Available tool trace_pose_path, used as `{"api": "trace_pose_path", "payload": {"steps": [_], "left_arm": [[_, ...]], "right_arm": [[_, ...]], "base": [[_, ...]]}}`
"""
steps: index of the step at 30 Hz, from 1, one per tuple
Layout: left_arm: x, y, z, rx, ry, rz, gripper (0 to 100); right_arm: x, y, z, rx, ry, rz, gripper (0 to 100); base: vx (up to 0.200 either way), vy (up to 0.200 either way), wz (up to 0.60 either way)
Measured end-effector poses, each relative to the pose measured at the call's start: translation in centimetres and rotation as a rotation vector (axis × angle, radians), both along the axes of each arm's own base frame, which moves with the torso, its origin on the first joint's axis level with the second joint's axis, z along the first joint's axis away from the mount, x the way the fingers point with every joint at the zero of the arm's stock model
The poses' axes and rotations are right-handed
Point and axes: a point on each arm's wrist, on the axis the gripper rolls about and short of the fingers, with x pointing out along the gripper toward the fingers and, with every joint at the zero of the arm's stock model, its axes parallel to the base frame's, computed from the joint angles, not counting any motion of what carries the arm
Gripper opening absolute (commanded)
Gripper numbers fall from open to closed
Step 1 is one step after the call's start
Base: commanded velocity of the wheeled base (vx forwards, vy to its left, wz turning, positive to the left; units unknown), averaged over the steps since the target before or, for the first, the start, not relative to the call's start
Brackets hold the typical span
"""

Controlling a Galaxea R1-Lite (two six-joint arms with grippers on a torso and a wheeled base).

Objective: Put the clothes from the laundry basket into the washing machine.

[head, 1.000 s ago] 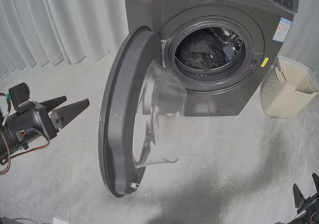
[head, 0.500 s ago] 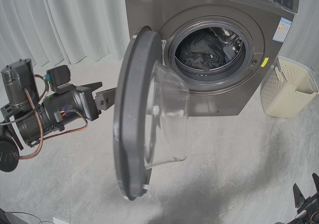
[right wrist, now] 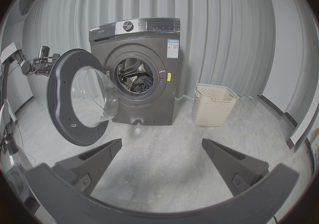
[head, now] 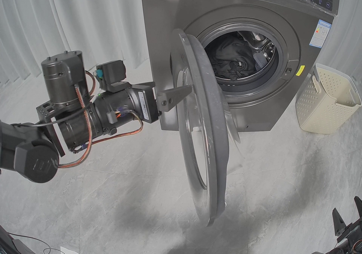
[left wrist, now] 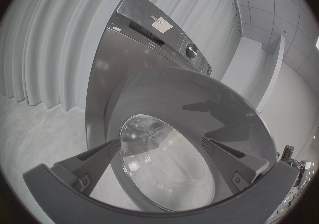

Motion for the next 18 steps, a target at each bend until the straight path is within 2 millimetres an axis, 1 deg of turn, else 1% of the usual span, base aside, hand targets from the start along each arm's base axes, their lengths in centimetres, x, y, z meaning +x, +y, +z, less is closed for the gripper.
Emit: {"api": "trace_pose_path", "payload": {"steps": [7, 18], "left_arm": [[1.6, -2.1, 0.1, -0.017, -0.021, -0.01, 100], [3.2, -4.8, 0.6, -0.046, -0.044, -0.018, 100]], "right_arm": [[0.0, 0.0, 0.0, 0.0, 0.0, 0.0, 100], [0.0, 0.0, 0.0, 0.0, 0.0, 0.0, 100]], "base": [[0.0, 0.0, 0.0], [0.0, 0.0, 0.0]]}}
